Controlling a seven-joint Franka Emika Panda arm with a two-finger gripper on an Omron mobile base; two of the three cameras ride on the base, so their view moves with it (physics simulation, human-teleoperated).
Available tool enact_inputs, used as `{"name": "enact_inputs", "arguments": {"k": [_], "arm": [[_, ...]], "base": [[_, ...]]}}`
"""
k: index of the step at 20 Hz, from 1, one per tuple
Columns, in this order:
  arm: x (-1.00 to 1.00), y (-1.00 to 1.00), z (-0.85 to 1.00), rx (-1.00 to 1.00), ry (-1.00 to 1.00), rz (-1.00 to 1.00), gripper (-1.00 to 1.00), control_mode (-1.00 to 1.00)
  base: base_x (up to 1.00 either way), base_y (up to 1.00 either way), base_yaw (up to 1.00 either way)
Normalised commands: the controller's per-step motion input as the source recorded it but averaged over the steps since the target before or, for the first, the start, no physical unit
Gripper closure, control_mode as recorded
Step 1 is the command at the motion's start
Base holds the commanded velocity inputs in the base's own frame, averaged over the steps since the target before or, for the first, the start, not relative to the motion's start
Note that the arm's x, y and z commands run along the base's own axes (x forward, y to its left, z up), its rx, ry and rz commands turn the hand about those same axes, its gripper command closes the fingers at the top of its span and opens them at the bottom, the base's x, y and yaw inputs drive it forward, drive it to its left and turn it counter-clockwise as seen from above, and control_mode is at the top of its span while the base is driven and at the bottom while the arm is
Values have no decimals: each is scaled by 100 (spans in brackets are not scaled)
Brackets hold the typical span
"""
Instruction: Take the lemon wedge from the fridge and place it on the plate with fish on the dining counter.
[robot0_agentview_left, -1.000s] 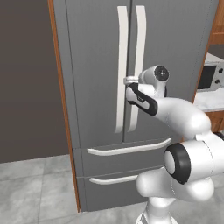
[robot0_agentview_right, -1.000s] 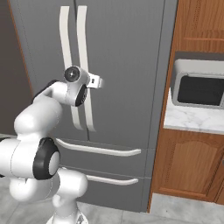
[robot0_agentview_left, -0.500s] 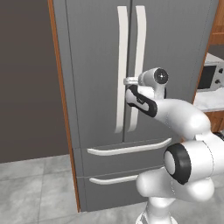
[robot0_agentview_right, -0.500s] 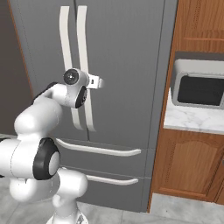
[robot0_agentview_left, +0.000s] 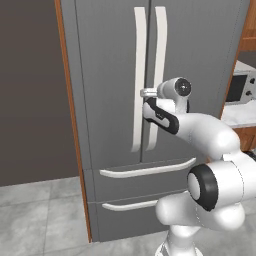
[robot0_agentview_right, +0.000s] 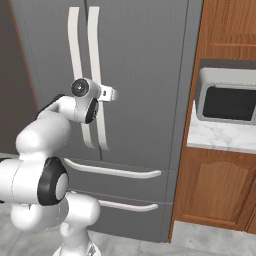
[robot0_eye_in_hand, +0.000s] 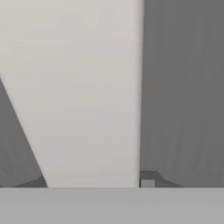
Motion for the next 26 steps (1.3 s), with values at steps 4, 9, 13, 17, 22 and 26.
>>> {"name": "enact_inputs", "arguments": {"k": [4,9,13,17,22,26], "arm": [[0,0,0,0,0,0,100,-100],[-27,0,0,0,-1,-1,100,-100],[-86,-8,0,0,-4,-5,100,-100],[-100,-16,3,0,-1,-9,100,-100],[-100,-21,3,0,-1,-13,100,-100],[-100,-29,3,3,-1,-17,100,-100]], "base": [[0,0,0],[0,0,0],[0,0,0],[0,0,0],[0,0,0],[0,0,0]]}}
